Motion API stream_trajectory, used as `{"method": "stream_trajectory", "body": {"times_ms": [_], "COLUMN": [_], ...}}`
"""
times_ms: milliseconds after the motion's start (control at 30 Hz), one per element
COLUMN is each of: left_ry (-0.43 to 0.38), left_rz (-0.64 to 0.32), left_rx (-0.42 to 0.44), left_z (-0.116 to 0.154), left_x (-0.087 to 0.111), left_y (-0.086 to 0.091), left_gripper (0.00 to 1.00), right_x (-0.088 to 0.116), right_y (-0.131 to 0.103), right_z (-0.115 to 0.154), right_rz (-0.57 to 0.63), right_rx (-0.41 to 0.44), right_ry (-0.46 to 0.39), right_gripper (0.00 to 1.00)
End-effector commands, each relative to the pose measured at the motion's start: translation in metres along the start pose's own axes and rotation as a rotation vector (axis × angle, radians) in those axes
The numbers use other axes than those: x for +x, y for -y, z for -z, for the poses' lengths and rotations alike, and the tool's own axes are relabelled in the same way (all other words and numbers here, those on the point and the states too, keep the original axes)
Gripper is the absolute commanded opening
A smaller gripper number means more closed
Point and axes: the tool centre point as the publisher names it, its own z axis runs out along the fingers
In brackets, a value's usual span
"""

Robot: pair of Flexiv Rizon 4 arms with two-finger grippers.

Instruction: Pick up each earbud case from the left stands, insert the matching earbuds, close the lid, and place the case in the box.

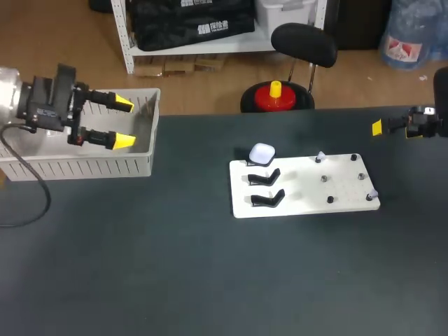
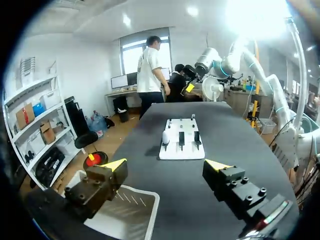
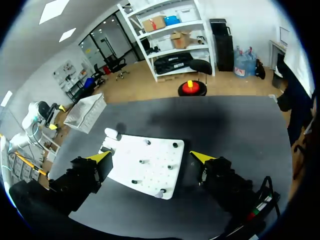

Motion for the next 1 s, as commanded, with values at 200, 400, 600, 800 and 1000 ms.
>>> {"method": "stream_trajectory", "body": {"times_ms": [200, 400, 600, 800, 1000], "left_ry": [0.003, -0.019, 0.013, 0.044, 0.043], "left_rz": [-0.007, -0.013, -0.018, 0.016, 0.025], "left_rx": [0.044, 0.066, 0.097, 0.093, 0.099], "left_z": [-0.071, -0.111, -0.144, -0.172, -0.175], "left_x": [-0.007, -0.013, -0.011, -0.013, -0.014], "left_y": [-0.006, -0.004, -0.003, -0.003, -0.002], "left_gripper": [1.00, 1.00, 1.00, 1.00, 1.00], "right_x": [0.000, 0.000, 0.000, 0.000, 0.000], "right_y": [0.000, 0.000, 0.000, 0.000, 0.000], "right_z": [-0.001, -0.001, -0.001, -0.001, -0.001], "right_rz": [0.000, 0.000, 0.000, 0.000, 0.000], "right_rx": [-0.001, -0.001, -0.001, -0.001, -0.001], "right_ry": [0.000, 0.000, 0.000, 0.000, 0.000], "right_gripper": [1.00, 1.00, 1.00, 1.00, 1.00]}}
